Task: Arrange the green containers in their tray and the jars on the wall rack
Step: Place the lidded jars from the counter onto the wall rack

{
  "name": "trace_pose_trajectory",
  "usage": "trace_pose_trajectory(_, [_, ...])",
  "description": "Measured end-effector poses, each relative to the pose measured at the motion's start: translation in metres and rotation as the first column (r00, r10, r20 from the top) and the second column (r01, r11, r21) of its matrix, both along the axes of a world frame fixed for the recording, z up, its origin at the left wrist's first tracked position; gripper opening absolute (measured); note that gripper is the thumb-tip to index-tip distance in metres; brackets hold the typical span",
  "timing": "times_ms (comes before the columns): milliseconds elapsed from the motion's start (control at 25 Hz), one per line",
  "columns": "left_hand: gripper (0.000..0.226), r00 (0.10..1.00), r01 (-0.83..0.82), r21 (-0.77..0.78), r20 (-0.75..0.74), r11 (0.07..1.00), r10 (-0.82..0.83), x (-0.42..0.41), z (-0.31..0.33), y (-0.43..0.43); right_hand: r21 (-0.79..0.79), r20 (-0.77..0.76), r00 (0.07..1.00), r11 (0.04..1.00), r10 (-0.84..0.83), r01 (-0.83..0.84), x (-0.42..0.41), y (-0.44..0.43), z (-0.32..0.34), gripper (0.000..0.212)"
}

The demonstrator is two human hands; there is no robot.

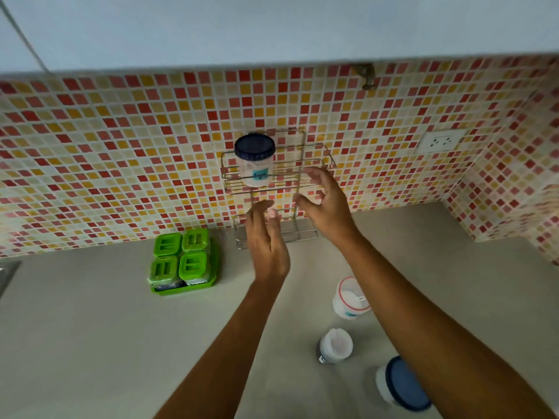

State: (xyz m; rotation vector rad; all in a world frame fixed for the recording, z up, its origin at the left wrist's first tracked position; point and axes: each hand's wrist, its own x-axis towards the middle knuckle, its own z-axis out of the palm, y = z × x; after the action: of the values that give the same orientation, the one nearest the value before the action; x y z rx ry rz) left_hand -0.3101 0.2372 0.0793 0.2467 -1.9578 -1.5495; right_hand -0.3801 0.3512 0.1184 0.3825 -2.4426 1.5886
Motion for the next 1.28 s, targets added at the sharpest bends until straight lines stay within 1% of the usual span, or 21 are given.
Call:
trace_pose_trajectory(80, [0.045, 0.974, 0.184, 0.052, 0.126, 0.982, -0.189, 0.016, -0.026, 0.028, 0.088, 0.091, 0.993, 0.994, -0.072, 0.064, 0.029, 0.026, -0.035, 0.053])
trace_pose_trajectory(120, [0.046, 0.945, 0.245, 0.104, 0.197, 0.964, -0.261, 0.023, -0.039, 0.038, 0.140, 0.160, 0.981, 0.986, -0.108, 0.086, 0.040, 0.038, -0.051, 0.054])
trace_pose_trajectory(200, [0.049, 0.855, 0.324, 0.253, 0.334, 0.912, -0.396, 0.034, -0.066, 0.057, 0.241, 0.285, 0.941, 0.964, -0.181, 0.112, 0.065, 0.065, -0.084, 0.058])
trace_pose_trajectory(280, [0.055, 0.752, 0.323, 0.421, 0.430, 0.848, -0.500, 0.042, -0.094, 0.069, 0.289, 0.350, 0.900, 0.944, -0.259, 0.159, 0.090, 0.090, -0.111, 0.064])
trace_pose_trajectory(360, [0.059, 0.667, 0.297, 0.510, 0.495, 0.808, -0.557, 0.048, -0.116, 0.077, 0.302, 0.393, 0.862, 0.930, -0.321, 0.209, 0.111, 0.105, -0.131, 0.076])
trace_pose_trajectory(440, [0.061, 0.614, 0.290, 0.534, 0.533, 0.795, -0.582, 0.051, -0.129, 0.084, 0.344, 0.438, 0.833, 0.919, -0.337, 0.190, 0.122, 0.112, -0.144, 0.088])
trace_pose_trajectory(560, [0.063, 0.594, 0.290, 0.518, 0.562, 0.805, -0.576, 0.054, -0.136, 0.092, 0.351, 0.491, 0.807, 0.923, -0.327, 0.161, 0.123, 0.112, -0.152, 0.096])
trace_pose_trajectory(720, [0.061, 0.625, 0.299, 0.498, 0.543, 0.814, -0.561, 0.050, -0.134, 0.095, 0.306, 0.494, 0.798, 0.928, -0.345, 0.213, 0.121, 0.108, -0.153, 0.092])
trace_pose_trajectory(800, [0.060, 0.653, 0.300, 0.471, 0.533, 0.830, -0.538, 0.047, -0.128, 0.090, 0.271, 0.463, 0.821, 0.935, -0.334, 0.227, 0.119, 0.105, -0.145, 0.087])
trace_pose_trajectory(920, [0.058, 0.745, 0.276, 0.428, 0.470, 0.861, -0.473, 0.039, -0.104, 0.076, 0.212, 0.373, 0.877, 0.948, -0.304, 0.239, 0.106, 0.095, -0.114, 0.086])
trace_pose_trajectory(1000, [0.064, 0.820, 0.283, 0.385, 0.378, 0.878, -0.430, 0.027, -0.075, 0.065, 0.182, 0.283, 0.917, 0.955, -0.280, 0.235, 0.089, 0.086, -0.085, 0.087])
trace_pose_trajectory(1120, [0.070, 0.910, 0.309, 0.288, 0.186, 0.907, -0.369, 0.004, -0.019, 0.045, 0.088, 0.138, 0.970, 0.978, -0.201, 0.190, 0.062, 0.069, -0.036, 0.083])
trace_pose_trajectory(1200, [0.067, 0.946, 0.295, 0.218, 0.071, 0.930, -0.316, -0.013, 0.016, 0.030, 0.028, 0.058, 0.986, 0.988, -0.156, 0.155, 0.044, 0.058, -0.007, 0.080])
trace_pose_trajectory(1280, [0.061, 0.966, 0.256, 0.161, -0.019, 0.953, -0.256, -0.030, 0.041, 0.017, 0.001, -0.040, 0.988, 0.989, -0.150, 0.150, 0.026, 0.047, 0.019, 0.078])
